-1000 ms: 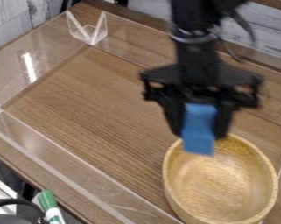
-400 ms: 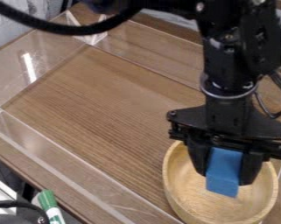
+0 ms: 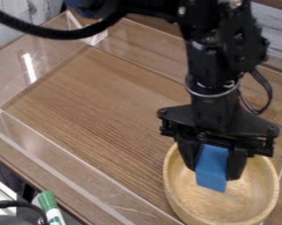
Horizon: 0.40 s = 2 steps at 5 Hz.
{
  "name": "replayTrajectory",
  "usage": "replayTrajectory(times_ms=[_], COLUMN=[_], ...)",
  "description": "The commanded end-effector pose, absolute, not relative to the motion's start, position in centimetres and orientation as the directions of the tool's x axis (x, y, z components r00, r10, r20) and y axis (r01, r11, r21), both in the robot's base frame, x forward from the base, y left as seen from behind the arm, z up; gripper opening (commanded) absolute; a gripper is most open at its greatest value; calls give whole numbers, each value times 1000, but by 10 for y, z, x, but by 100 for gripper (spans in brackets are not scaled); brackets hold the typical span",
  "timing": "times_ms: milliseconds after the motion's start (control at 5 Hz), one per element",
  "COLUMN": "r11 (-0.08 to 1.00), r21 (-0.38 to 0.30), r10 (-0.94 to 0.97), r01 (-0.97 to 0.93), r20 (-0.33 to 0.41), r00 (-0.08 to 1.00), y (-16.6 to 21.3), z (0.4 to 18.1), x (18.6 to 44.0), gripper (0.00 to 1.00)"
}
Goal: Put the blue block in the brown bowl
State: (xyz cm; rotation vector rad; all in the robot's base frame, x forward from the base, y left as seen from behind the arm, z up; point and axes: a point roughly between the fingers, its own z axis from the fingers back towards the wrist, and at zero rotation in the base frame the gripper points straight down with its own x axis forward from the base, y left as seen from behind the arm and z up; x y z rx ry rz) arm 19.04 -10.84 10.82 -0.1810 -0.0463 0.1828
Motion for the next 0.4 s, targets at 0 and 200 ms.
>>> replayTrajectory(times_ms=[0,200], r11=[964,966], r21=[-222,-226], r10=[170,151], r01=[-148,-127], r20=[82,94], r00=[982,984], y=[-105,-101], z=[117,115], x=[198,199], gripper=[0,0])
